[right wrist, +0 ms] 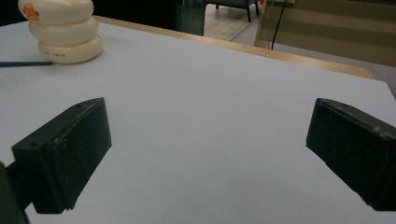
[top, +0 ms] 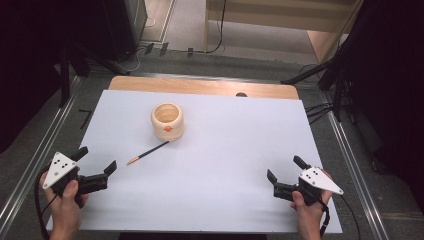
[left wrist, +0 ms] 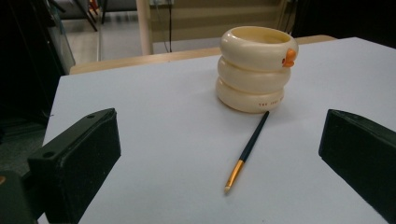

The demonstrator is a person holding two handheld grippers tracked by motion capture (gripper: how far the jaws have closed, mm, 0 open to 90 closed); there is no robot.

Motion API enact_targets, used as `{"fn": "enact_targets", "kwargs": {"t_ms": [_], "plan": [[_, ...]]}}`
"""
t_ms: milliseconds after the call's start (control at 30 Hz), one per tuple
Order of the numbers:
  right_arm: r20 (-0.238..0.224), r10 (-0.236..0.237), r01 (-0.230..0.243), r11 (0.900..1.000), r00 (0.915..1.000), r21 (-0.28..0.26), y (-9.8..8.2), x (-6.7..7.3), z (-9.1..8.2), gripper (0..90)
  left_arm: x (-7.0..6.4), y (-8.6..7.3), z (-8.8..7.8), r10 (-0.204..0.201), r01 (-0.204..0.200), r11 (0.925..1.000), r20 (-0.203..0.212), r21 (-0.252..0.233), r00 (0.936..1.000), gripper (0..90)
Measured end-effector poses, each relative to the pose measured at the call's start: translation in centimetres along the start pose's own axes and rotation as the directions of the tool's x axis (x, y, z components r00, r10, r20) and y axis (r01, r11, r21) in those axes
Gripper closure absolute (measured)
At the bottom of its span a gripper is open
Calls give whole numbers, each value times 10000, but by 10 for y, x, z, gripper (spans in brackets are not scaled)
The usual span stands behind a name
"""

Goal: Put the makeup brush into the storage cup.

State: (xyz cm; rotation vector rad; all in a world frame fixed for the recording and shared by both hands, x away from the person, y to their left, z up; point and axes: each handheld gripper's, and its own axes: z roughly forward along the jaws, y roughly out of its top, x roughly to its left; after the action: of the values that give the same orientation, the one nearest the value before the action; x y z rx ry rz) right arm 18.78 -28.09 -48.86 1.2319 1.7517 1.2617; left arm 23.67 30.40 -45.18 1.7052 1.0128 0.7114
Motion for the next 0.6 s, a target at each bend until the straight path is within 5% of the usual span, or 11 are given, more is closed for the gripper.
{"fn": "enact_targets", "kwargs": {"t_ms": [133, 233, 367, 467, 600], "plan": [[26, 56, -56, 10000, 10000, 4, 1, -1, 0, 4, -1, 5, 3, 186, -196, 9988, 234, 441, 9996, 0], [39, 34, -34, 10000, 10000, 19, 2, -1, -1, 5, 0, 13, 12, 232, -365, 9866, 848, 1590, 9961, 1], [19, 35, -35, 10000, 10000, -3, 3, -1, -1, 5, -3, 17, 20, 430, -699, 9695, 1177, 2349, 9921, 1], [20, 72, -72, 10000, 10000, 64, 3, -1, -1, 5, -6, 22, 30, 620, -1014, 9474, 1368, 3035, 9887, 7], [-18, 27, -27, 10000, 10000, 68, 3, -1, 0, 5, -12, 31, 48, 1004, -1662, 8846, 1702, 4357, 9803, 48]]}}
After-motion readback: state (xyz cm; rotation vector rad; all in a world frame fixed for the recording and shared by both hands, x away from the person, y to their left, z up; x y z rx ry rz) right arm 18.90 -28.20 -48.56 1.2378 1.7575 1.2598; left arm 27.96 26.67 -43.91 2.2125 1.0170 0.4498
